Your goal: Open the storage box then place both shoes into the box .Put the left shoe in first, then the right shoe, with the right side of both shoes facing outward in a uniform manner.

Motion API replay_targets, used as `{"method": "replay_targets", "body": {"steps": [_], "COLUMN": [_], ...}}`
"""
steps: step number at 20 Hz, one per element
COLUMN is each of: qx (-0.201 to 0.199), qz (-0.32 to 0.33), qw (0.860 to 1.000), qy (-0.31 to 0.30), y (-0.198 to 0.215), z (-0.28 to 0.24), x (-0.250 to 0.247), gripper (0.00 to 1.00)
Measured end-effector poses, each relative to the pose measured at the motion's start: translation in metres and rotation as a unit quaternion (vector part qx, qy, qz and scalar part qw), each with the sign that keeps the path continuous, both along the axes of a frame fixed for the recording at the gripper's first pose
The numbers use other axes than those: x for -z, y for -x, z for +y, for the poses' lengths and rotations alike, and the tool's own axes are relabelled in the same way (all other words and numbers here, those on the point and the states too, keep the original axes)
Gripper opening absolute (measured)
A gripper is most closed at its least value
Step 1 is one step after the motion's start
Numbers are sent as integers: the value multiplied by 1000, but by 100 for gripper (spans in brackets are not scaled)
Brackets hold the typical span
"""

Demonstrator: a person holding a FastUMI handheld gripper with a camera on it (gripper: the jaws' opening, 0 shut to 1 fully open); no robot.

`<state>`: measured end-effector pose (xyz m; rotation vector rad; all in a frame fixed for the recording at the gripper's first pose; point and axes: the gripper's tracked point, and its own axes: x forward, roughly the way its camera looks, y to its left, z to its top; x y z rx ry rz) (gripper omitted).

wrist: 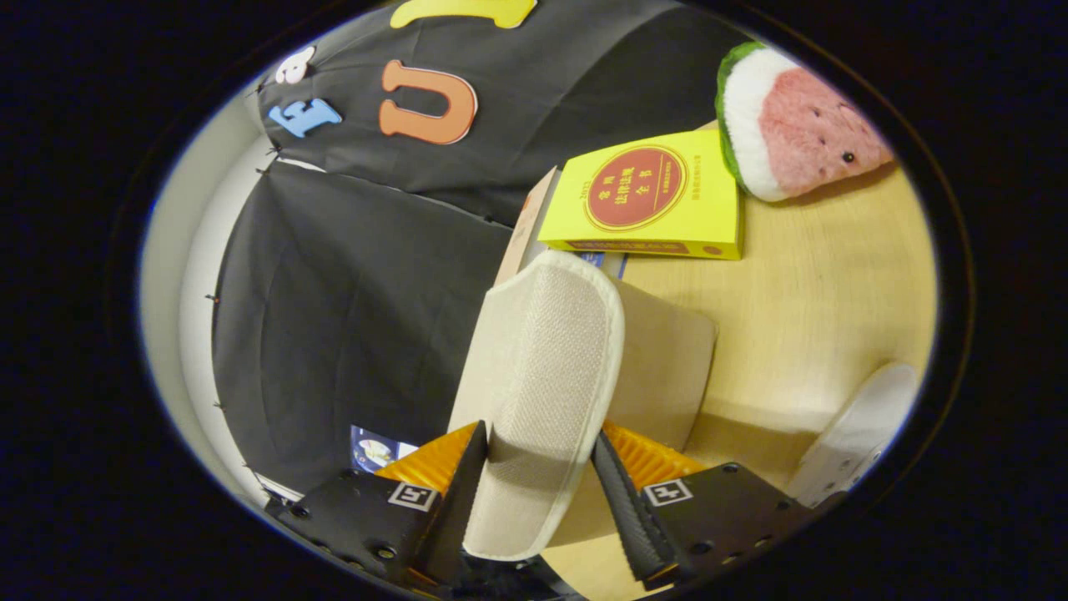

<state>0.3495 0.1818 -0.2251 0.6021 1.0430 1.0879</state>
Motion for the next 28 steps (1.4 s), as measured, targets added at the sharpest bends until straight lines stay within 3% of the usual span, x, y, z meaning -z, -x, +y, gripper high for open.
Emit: {"method": "replay_targets", "body": {"steps": [8,15,16,21,28], "qx": [-2,51,59,73,83], "qz": [16,23,15,-23,-55], "qw": [999,997,996,992,993], "qy": [28,52,61,100,68], "y": [11,10,7,24,50], "z": [-15,-31,-29,-19,22], "x": [-3,-32,-39,-75,-157], "gripper": [57,16,4,3,3]}}
